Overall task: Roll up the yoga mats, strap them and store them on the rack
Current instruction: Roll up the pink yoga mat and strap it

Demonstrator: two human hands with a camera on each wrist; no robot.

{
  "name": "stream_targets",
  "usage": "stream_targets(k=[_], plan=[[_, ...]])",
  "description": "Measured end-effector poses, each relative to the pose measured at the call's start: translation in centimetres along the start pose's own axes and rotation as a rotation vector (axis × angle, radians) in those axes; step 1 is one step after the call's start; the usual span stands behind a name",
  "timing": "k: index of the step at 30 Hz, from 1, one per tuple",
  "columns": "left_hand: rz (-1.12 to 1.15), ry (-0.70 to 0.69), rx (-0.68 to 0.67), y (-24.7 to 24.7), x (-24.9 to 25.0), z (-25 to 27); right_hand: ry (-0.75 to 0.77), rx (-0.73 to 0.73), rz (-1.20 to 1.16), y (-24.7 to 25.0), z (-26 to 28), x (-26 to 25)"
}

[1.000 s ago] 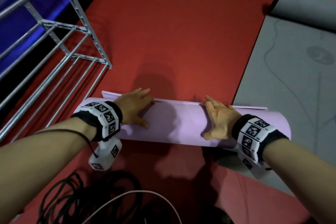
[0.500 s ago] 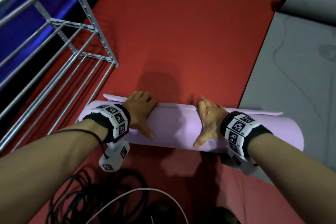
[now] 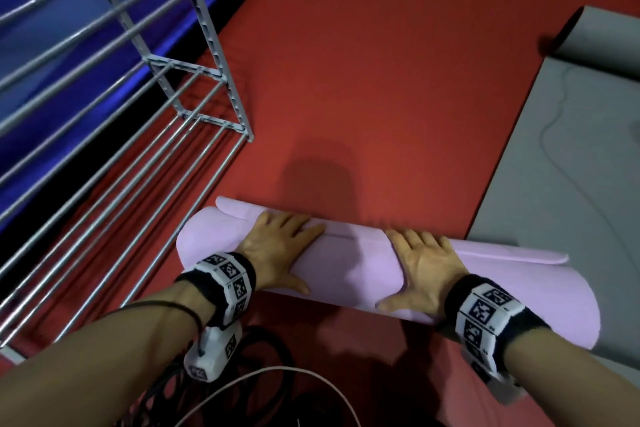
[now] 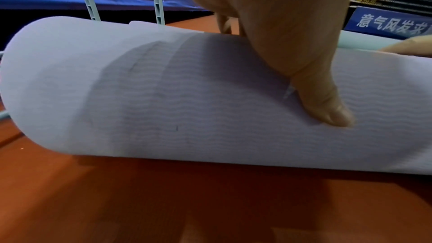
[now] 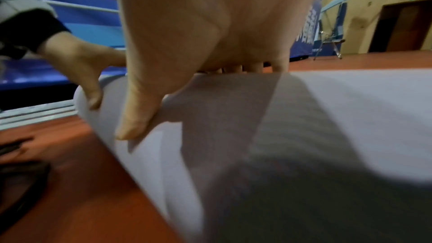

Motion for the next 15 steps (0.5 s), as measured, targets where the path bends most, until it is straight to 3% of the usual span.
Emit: stream_targets(k=[3,5,10,15], plan=[[-0.057,-0.066,0.096,0.4,1.0,0.2,-0.01,0.033,-0.209,2.3,-1.4,1.5],[-0.113,-0.157,0.168,0.5,2.2,0.3,0.001,0.046,-0.214,3.5,-2.6,1.9],[-0.093,-0.209,0.239,0.7,2.8,0.0,0.026,0.053,-0.092,4.8,-3.4,2.0],[-0.024,-0.176,0.135,0.9,2.6,-0.6,0.009,0.074,0.25,5.5,-3.1,-0.2]])
Point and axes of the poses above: each hand's wrist, its own z-axis away from the middle knuckle, its own y-axis out of the back of the hand, x = y × z, the point moved 9 cm from there along -z, towards the middle knuckle, and after that the axes turned 13 degrees about -x, right-handed, at the moved point
